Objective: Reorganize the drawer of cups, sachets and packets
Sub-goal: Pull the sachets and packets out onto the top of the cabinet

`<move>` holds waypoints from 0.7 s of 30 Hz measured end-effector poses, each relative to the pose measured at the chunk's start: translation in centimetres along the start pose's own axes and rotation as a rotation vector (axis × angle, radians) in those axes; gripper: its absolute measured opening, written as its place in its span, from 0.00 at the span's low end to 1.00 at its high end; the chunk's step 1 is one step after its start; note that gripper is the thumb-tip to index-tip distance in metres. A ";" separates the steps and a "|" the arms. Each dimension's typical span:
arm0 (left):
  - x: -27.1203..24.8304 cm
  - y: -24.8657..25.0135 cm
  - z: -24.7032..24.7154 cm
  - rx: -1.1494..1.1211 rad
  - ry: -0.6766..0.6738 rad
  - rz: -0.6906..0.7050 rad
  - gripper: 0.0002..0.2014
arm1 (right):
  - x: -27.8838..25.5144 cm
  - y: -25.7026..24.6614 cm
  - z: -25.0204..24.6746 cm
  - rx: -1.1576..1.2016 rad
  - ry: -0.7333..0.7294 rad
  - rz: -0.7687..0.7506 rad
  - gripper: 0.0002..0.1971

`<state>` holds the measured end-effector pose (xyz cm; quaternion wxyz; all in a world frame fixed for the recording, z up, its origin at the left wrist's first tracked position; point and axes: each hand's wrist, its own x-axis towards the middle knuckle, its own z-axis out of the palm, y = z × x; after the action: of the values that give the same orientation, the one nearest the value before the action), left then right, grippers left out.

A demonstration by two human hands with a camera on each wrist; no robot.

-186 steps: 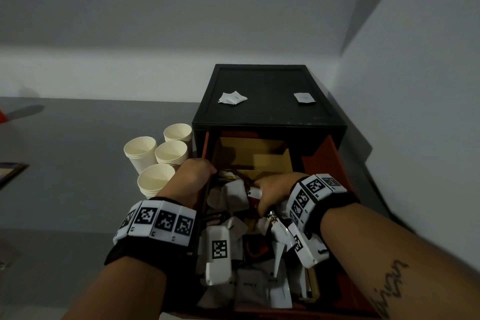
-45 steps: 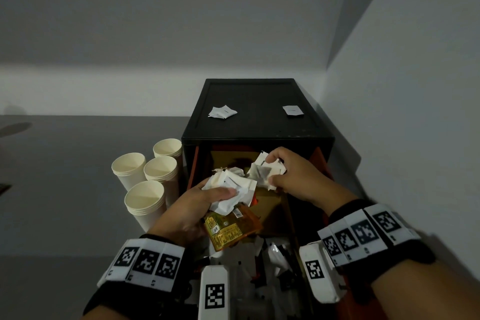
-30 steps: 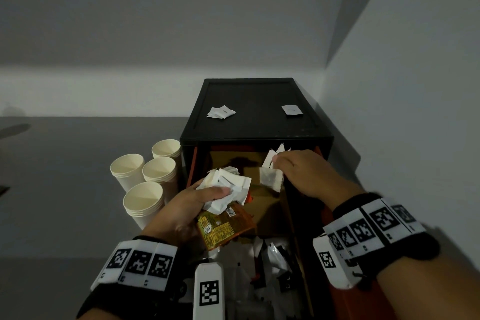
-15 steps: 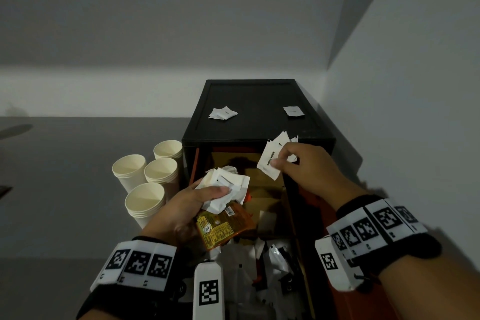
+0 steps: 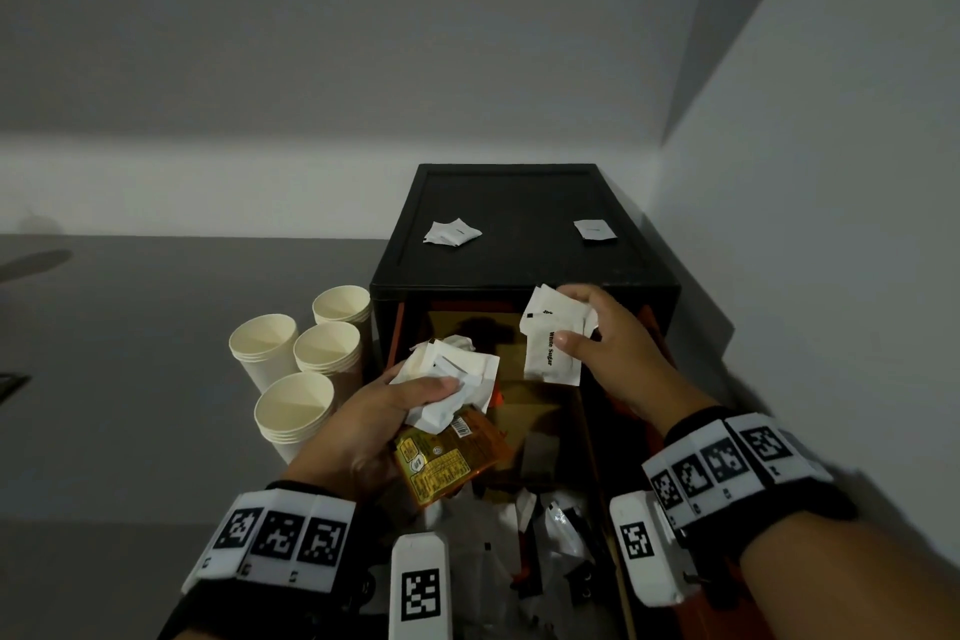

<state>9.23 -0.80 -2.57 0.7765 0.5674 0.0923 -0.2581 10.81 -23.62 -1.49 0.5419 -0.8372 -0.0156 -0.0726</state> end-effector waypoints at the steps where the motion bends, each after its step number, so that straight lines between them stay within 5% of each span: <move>1: 0.0 0.1 0.0 0.004 0.007 -0.001 0.29 | 0.0 -0.1 0.0 -0.002 -0.012 0.004 0.16; 10: 0.5 0.0 -0.4 -0.013 -0.002 0.015 0.33 | 0.8 -0.4 0.6 0.075 -0.014 0.115 0.04; 16: 0.5 -0.2 -0.8 -0.032 -0.033 0.042 0.32 | 2.1 1.5 1.7 0.043 0.061 0.272 0.11; 21: 0.5 0.0 -1.0 -0.024 -0.048 0.066 0.29 | 4.4 3.4 3.1 0.163 0.160 0.559 0.17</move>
<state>9.80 -0.05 -3.10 0.7933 0.5545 0.0579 -0.2447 15.85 -22.50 -5.22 0.6059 -0.7544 0.2522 0.0151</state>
